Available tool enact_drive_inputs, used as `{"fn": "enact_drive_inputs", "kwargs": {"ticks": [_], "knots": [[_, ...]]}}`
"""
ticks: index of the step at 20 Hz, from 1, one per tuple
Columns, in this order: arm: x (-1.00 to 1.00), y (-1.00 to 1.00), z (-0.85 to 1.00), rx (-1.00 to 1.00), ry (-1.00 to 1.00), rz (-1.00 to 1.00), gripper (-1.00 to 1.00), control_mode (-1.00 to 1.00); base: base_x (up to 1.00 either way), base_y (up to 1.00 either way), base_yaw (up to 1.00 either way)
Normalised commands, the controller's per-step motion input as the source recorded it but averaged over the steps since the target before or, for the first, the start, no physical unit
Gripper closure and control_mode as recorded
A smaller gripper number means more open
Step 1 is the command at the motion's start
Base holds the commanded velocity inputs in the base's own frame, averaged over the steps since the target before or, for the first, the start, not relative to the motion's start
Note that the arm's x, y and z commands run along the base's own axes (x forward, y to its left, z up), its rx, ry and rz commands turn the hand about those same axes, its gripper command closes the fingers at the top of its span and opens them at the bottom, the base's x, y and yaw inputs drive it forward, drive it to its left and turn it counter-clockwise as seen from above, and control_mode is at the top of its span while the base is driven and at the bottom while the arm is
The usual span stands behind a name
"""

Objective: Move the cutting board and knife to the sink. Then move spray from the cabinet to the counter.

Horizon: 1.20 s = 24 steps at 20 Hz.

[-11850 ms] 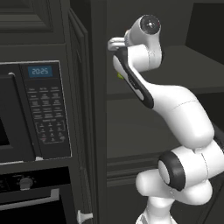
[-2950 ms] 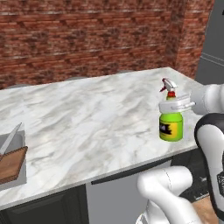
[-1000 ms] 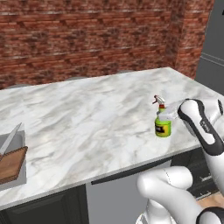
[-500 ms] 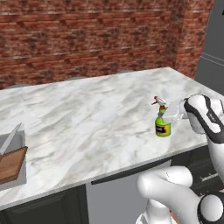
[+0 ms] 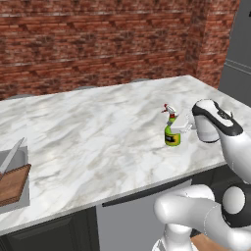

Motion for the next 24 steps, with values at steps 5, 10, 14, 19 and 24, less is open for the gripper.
{"fn": "enact_drive_inputs", "kwargs": {"ticks": [5,10,14,19,24], "knots": [[0.42,0.01,-0.16,0.08,-0.01,0.01,1.0,-1.0,0.0,0.0,0.0],[0.25,0.0,-0.29,0.24,0.0,0.06,1.0,-1.0,0.0,0.0,0.0],[0.21,0.0,-0.3,0.06,0.0,0.02,1.0,-1.0,0.0,0.0,0.0],[0.25,0.0,-0.42,-0.02,0.0,0.0,1.0,-1.0,0.0,0.0,0.0],[0.25,0.06,-0.5,-0.12,0.0,0.0,1.0,-1.0,0.0,0.0,0.0]]}}
